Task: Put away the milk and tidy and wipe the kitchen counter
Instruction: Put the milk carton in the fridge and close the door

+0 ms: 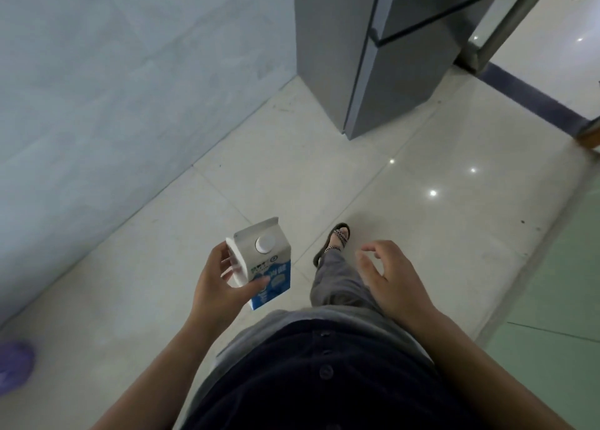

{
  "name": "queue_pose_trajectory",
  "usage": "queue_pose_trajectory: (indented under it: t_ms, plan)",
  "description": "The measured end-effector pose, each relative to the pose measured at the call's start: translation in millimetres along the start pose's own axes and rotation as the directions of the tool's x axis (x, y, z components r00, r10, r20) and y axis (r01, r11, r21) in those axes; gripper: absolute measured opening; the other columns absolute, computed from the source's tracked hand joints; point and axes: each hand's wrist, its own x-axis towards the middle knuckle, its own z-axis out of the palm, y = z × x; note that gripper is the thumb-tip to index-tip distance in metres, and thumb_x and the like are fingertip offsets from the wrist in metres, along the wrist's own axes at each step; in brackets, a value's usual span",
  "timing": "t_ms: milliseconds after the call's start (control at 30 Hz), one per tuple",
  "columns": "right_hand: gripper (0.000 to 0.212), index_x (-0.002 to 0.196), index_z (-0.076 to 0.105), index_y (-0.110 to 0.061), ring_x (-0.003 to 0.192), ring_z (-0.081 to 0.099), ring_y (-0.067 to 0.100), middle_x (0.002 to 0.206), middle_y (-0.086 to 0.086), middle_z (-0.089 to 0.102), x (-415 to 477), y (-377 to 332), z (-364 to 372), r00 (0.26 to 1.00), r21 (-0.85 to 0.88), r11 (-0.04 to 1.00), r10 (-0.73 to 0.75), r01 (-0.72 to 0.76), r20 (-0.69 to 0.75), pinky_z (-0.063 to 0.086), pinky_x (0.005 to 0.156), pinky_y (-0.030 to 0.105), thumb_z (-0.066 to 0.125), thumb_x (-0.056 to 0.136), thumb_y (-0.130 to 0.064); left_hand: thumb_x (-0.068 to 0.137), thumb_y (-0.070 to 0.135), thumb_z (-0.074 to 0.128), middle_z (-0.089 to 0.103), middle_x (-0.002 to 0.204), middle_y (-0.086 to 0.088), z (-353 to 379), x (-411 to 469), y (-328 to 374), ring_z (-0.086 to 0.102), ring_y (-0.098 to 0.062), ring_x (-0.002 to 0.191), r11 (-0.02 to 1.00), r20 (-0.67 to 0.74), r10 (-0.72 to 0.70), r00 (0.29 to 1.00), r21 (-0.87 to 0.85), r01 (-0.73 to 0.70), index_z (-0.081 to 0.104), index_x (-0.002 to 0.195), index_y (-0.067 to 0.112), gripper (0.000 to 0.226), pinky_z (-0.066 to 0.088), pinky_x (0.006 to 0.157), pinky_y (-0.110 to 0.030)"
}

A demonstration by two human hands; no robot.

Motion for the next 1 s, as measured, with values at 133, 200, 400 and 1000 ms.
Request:
queue_pose_trajectory:
  t_ms: [133, 200, 400, 1000]
  plan:
    - [0.030, 0.110, 0.056, -0.017, 0.100, 0.048, 0.005, 0.107, -0.007, 0.055, 98, -10, -25, 0.999, -0.021, 0.999, -0.027, 0.027, -0.027, 0.035, 0.081, 0.015, 0.045, 0.093, -0.038, 0.060, 0.016, 0.085, 0.057, 0.113, 0.016, 15, 90, 38, 0.054, -0.009, 0.108, 1.000, 0.001, 0.003, 1.000, 0.011, -0.003, 0.047, 0.117, 0.028, 0.070, 0.043, 0.080, -0.019]
    - [0.035, 0.116, 0.054, -0.017, 0.108, 0.048, 0.009, 0.117, -0.005, 0.054, 150, -22, -52, 0.999, -0.048, 0.998, -0.038, 0.036, -0.038, 0.038, 0.089, 0.023, 0.044, 0.093, -0.040, 0.060, 0.014, 0.086, 0.057, 0.111, 0.015, 22, 139, 74, 0.054, -0.013, 0.107, 0.999, -0.005, 0.021, 1.000, 0.026, -0.021, 0.047, 0.115, 0.028, 0.069, 0.042, 0.078, -0.019]
    - [0.040, 0.121, 0.050, -0.018, 0.110, 0.048, 0.012, 0.124, 0.000, 0.054, 306, -77, -148, 0.974, -0.043, 0.993, -0.113, 0.107, -0.195, 0.038, 0.089, 0.026, 0.045, 0.092, -0.044, 0.061, 0.014, 0.085, 0.056, 0.110, 0.015, 34, 278, 201, 0.055, -0.008, 0.104, 0.979, 0.008, 0.196, 0.980, 0.047, -0.197, 0.046, 0.117, 0.024, 0.069, 0.047, 0.085, -0.026]
    - [0.058, 0.130, 0.037, -0.006, 0.113, 0.050, 0.013, 0.129, 0.000, 0.041, 604, -205, -318, 0.393, 0.118, 0.965, 0.017, 0.235, -0.919, 0.051, 0.092, 0.039, 0.066, 0.084, -0.023, 0.067, 0.027, 0.079, 0.052, 0.103, 0.032, 82, 621, 507, 0.054, 0.019, 0.092, 0.750, 0.298, 0.652, 0.697, -0.120, -0.650, 0.043, 0.103, 0.045, 0.054, 0.044, 0.060, -0.001]
